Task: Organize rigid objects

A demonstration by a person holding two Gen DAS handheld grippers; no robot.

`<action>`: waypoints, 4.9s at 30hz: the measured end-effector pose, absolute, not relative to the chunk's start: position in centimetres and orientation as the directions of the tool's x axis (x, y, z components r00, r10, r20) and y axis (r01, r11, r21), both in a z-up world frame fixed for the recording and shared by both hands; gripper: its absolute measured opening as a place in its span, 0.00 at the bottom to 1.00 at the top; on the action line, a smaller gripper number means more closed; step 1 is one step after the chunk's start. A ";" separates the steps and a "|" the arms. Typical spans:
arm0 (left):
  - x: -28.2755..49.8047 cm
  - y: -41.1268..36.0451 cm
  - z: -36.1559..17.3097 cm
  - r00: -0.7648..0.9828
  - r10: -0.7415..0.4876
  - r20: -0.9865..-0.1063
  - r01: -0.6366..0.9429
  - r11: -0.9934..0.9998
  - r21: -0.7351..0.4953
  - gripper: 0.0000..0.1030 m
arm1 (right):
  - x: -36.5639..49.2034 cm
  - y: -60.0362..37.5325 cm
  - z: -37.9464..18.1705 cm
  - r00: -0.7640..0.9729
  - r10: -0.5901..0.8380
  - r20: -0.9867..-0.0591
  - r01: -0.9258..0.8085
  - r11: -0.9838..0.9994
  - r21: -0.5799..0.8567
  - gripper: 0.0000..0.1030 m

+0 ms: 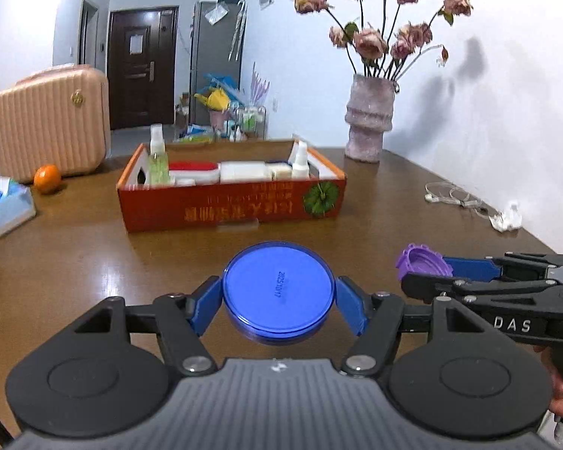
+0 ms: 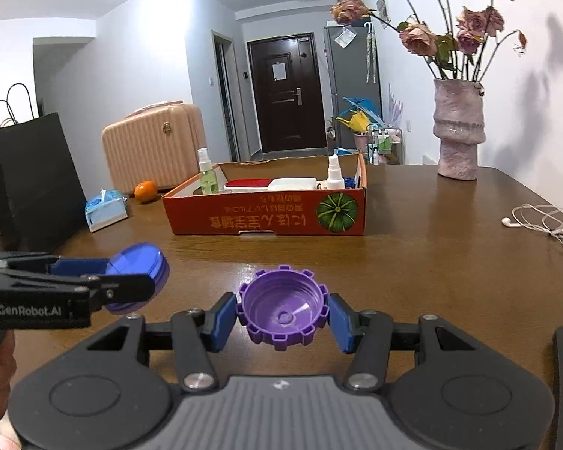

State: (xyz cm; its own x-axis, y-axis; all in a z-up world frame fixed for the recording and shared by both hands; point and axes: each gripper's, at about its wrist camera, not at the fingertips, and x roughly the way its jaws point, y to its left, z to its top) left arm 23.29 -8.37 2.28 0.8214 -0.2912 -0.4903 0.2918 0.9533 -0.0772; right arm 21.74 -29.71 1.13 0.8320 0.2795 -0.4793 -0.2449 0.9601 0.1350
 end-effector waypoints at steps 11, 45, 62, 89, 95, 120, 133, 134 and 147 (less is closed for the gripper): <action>41.1 -7.5 5.8 0.819 -0.304 -0.486 0.303 0.949 -0.084 0.65 | 36.7 -27.8 5.8 0.832 0.342 -0.438 -0.306 0.940 0.152 0.50; 47.8 -6.5 6.4 0.795 -0.231 -0.561 0.226 0.971 -0.079 0.72 | 46.8 -26.5 5.2 0.830 0.223 -0.512 -0.227 0.972 0.054 0.60; 27.3 -4.2 5.5 0.962 -0.090 -0.257 0.106 0.993 0.048 0.99 | 29.9 -27.3 5.9 0.959 0.188 -0.211 -0.170 0.980 0.099 0.86; 6.3 -1.8 3.1 0.965 -0.076 -0.249 0.082 0.996 0.017 1.00 | 8.7 -25.2 1.9 0.931 0.168 -0.325 -0.139 0.984 0.112 0.87; 0.8 -1.8 1.5 0.962 -0.058 -0.267 0.080 0.994 0.075 1.00 | 1.1 -23.3 0.7 0.931 0.215 -0.295 -0.175 0.972 0.156 0.87; 0.4 -1.3 1.9 0.968 -0.042 -0.249 0.058 0.997 0.058 1.00 | 0.3 -22.6 1.7 0.947 0.185 -0.262 -0.163 0.981 0.103 0.95; 0.6 -1.3 1.8 0.967 -0.047 -0.250 0.063 0.996 0.058 1.00 | 0.3 -22.7 1.6 0.945 0.191 -0.265 -0.167 0.980 0.108 0.95; 0.6 -1.3 1.8 0.967 -0.048 -0.250 0.065 0.996 0.058 1.00 | 0.3 -22.6 1.6 0.945 0.190 -0.266 -0.167 0.980 0.108 0.95; 0.7 -1.3 1.8 0.967 -0.047 -0.249 0.064 0.996 0.059 1.00 | 0.4 -22.7 1.6 0.944 0.189 -0.270 -0.165 0.980 0.109 0.96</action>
State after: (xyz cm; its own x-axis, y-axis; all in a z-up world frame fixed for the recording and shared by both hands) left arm 0.70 -1.33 1.81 0.9674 -0.0472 -0.2488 0.0638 0.9962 0.0591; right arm 0.39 -22.67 1.56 0.9441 0.1890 -0.2701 -0.1650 0.9802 0.1091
